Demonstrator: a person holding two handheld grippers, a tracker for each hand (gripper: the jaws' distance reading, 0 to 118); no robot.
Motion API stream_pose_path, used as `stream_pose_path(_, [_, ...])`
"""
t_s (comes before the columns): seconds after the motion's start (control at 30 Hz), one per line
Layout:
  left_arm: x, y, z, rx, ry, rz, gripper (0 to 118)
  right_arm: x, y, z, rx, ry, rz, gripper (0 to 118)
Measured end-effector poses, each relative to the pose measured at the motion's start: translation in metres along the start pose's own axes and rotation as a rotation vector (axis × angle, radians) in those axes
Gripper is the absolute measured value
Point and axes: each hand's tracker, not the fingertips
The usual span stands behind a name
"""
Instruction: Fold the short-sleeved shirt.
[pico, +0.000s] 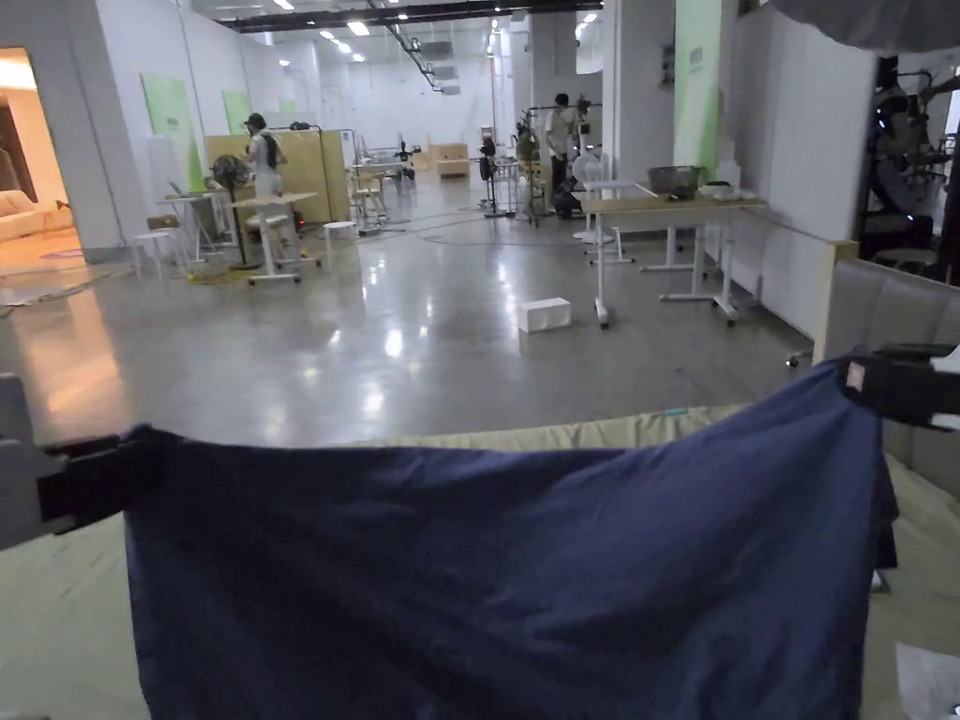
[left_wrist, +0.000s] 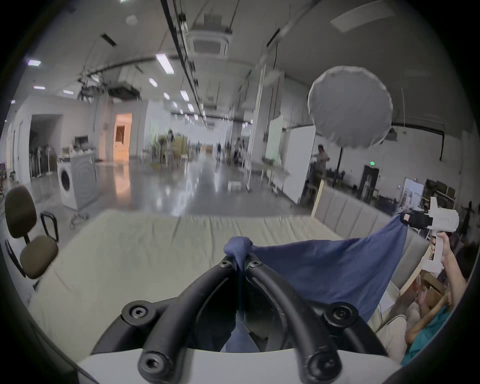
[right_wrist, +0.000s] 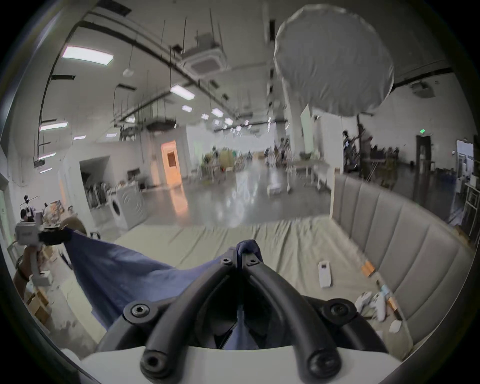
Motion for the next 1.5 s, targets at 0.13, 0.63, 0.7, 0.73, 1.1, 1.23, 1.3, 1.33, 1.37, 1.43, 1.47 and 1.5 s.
stream_pose_path(0.13, [-0.001, 0.053, 0.049, 0.128, 0.082, -0.051, 5, 0.004, 0.057, 0.013, -0.069, -0.385, -0.099, 2])
stream_pose_path(0.63, [-0.022, 0.137, 0.084, 0.289, 0.238, -0.025, 5, -0.074, 0.174, -0.001, 0.189, -0.261, 0.121, 2])
stream_pose_path(0.7, [-0.027, 0.137, 0.078, 0.287, 0.251, -0.034, 5, -0.077, 0.175, -0.004, 0.187, -0.264, 0.126, 2])
stream_pose_path(0.73, [-0.029, 0.137, 0.074, 0.283, 0.257, -0.035, 5, -0.079, 0.175, -0.006, 0.186, -0.262, 0.130, 2])
stream_pose_path(1.1, [-0.049, 0.133, 0.018, 0.203, 0.292, -0.049, 5, -0.091, 0.150, -0.050, 0.143, -0.331, 0.201, 2])
stream_pose_path(1.23, [-0.049, 0.136, -0.015, 0.173, 0.334, -0.107, 5, -0.088, 0.143, -0.075, 0.135, -0.331, 0.183, 2])
stream_pose_path(1.3, [-0.055, 0.138, -0.032, 0.166, 0.336, -0.093, 5, -0.085, 0.139, -0.088, 0.142, -0.318, 0.144, 2])
stream_pose_path(1.33, [-0.056, 0.137, -0.038, 0.166, 0.336, -0.074, 5, -0.083, 0.135, -0.094, 0.154, -0.309, 0.132, 2])
stream_pose_path(1.37, [-0.059, 0.137, -0.048, 0.165, 0.334, -0.069, 5, -0.082, 0.133, -0.102, 0.157, -0.311, 0.136, 2])
stream_pose_path(1.43, [-0.066, 0.133, -0.066, 0.173, 0.333, -0.066, 5, -0.078, 0.130, -0.124, 0.153, -0.319, 0.149, 2])
stream_pose_path(1.47, [-0.067, 0.133, -0.075, 0.183, 0.346, -0.061, 5, -0.077, 0.128, -0.133, 0.154, -0.325, 0.156, 2])
stream_pose_path(1.5, [-0.070, 0.132, -0.082, 0.185, 0.350, -0.043, 5, -0.076, 0.126, -0.140, 0.154, -0.323, 0.150, 2])
